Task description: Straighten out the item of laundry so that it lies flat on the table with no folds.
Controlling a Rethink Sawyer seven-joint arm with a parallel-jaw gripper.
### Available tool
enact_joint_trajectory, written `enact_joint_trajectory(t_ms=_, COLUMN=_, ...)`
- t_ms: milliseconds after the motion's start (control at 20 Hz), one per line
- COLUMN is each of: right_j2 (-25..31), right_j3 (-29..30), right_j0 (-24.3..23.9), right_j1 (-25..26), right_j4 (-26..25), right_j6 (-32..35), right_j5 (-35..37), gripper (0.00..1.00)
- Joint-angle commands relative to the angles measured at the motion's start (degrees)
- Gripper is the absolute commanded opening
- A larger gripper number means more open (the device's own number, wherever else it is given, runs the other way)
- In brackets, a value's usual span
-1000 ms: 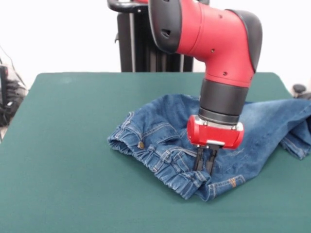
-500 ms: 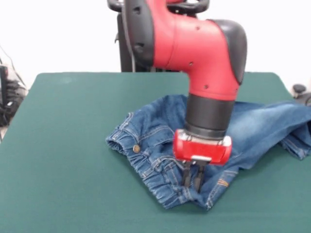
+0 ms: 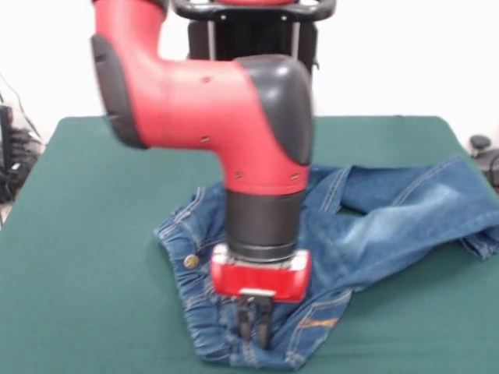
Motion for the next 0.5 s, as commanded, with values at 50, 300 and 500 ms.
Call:
enact_joint_trajectory(t_ms=50, right_j2=12.21, right_j3=-4.74, right_j0=-8.58, right_j1=6.77, right_j4=-8.16, right_j6=-25.13, right_j5=9.65, gripper=0.00)
enact_joint_trajectory(t_ms=300, right_j2=13.33, right_j3=-5.70, right_j0=-8.88, right_j1=5.69, right_j4=-9.17, right_j6=-25.11, right_j5=13.03, gripper=0.00)
enact_joint_trajectory(t_ms=500, right_j2=13.22, right_j3=-6.79, right_j0=-8.34, right_j1=3.53, right_j4=-8.72, right_j6=-25.64, right_j5=17.16, gripper=0.00)
